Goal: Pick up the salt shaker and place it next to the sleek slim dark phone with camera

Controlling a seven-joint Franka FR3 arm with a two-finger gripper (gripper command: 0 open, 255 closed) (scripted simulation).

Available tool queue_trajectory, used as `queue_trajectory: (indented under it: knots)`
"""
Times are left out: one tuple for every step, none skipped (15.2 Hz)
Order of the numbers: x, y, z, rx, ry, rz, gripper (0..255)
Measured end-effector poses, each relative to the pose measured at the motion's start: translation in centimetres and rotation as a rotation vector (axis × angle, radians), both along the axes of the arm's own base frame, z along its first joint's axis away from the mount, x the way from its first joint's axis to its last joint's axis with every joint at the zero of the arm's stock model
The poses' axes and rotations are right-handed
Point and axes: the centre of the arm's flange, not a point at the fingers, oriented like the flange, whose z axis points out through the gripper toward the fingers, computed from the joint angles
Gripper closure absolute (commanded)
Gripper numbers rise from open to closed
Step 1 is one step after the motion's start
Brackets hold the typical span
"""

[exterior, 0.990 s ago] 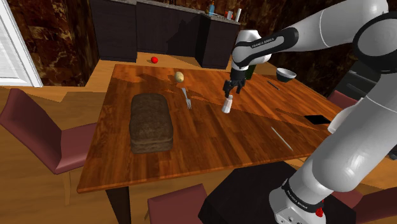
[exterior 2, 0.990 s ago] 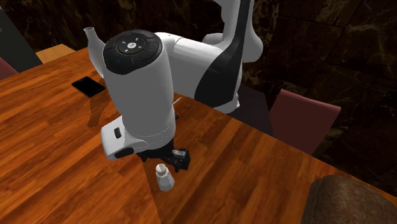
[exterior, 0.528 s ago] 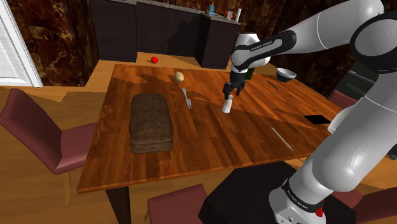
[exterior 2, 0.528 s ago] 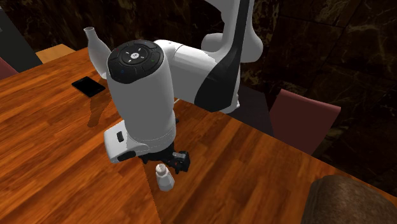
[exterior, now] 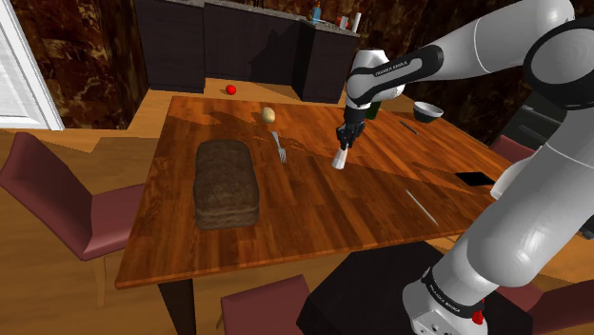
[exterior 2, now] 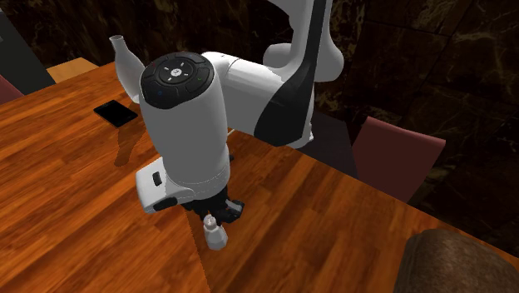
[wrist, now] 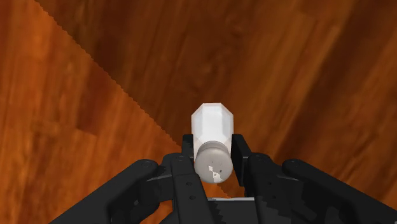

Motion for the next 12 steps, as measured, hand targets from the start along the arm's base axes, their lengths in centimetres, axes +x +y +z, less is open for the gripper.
queue_trajectory:
  knots:
    - [0.0,0.0,0.0,0.000,0.000,0.000,255]
    - [0.0,0.0,0.0,0.000,0.000,0.000,255]
    - [0.0,0.0,0.0,0.000,0.000,0.000,255]
    - [0.0,0.0,0.0,0.000,0.000,0.000,255]
    - [0.0,0.0,0.2,0.000,0.001,0.000,255]
    - [0.0,0.0,0.6,0.000,0.001,0.000,255]
    - [0.0,0.0,1.0,0.000,0.001,0.000,255]
    - [0.0,0.1,1.5,0.000,0.001,0.000,255]
    - [0.0,0.1,2.0,0.000,0.001,0.000,255]
    - [0.0,0.2,2.6,0.000,0.001,0.000,255]
    - [-0.1,0.1,3.1,0.000,0.001,0.000,255]
    - [-0.1,0.0,3.6,0.000,0.001,0.000,255]
